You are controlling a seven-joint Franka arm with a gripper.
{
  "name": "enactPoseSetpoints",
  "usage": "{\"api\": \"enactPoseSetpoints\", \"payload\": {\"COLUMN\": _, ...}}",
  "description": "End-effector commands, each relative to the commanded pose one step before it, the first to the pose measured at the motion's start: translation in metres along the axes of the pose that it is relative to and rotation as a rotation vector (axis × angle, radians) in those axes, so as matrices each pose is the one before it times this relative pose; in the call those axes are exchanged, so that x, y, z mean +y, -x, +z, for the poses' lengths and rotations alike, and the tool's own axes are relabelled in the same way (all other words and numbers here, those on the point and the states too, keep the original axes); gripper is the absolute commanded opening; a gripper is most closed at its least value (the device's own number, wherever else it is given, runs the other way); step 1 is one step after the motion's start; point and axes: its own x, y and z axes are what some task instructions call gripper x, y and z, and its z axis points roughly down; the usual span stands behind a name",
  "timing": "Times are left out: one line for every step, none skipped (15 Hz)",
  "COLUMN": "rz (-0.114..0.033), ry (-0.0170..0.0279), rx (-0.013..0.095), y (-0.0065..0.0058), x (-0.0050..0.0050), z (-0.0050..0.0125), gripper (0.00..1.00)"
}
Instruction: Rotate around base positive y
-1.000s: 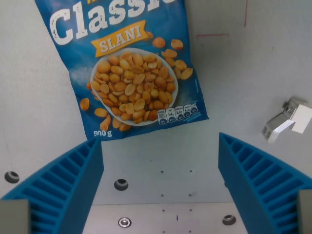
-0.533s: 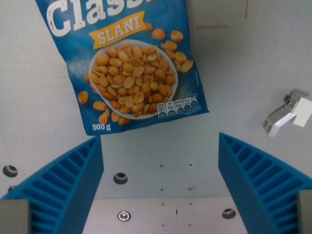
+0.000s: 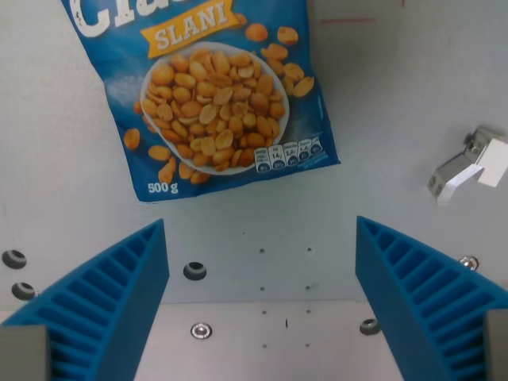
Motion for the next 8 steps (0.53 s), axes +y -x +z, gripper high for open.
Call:
{"api": "enactPoseSetpoints", "payload": {"rz": -0.0025, "ry": -0.00793, "rx": -0.2092, "y": -0.00798, "x": -0.00009, "z": -0.00601, "gripper": 1.0}}
{"api": "enactPoseSetpoints", "payload": {"rz": -0.0002, "ry": -0.00029, "rx": -0.0133, "y": 0.0, "x": 0.0, "z": 0.0, "gripper": 1.0}}
{"api": "enactPoseSetpoints", "payload": {"rz": -0.0002, "ry": -0.00029, "rx": -0.0133, "y": 0.0, "x": 0.0, "z": 0.0, "gripper": 1.0}}
{"api": "enactPoseSetpoints", "payload": {"rz": -0.0002, "ry": -0.00029, "rx": -0.0133, "y": 0.0, "x": 0.0, "z": 0.0, "gripper": 1.0}}
{"api": "enactPoseSetpoints", "payload": {"rz": -0.0002, "ry": -0.00028, "rx": -0.0133, "y": 0.0, "x": 0.0, "z": 0.0, "gripper": 1.0}}
{"api": "enactPoseSetpoints", "payload": {"rz": -0.0002, "ry": -0.00028, "rx": -0.0133, "y": 0.0, "x": 0.0, "z": 0.0, "gripper": 1.0}}
{"api": "enactPoseSetpoints", "payload": {"rz": -0.0002, "ry": -0.00028, "rx": -0.0133, "y": 0.0, "x": 0.0, "z": 0.0, "gripper": 1.0}}
{"api": "enactPoseSetpoints", "payload": {"rz": -0.0002, "ry": -0.00028, "rx": -0.0133, "y": 0.0, "x": 0.0, "z": 0.0, "gripper": 1.0}}
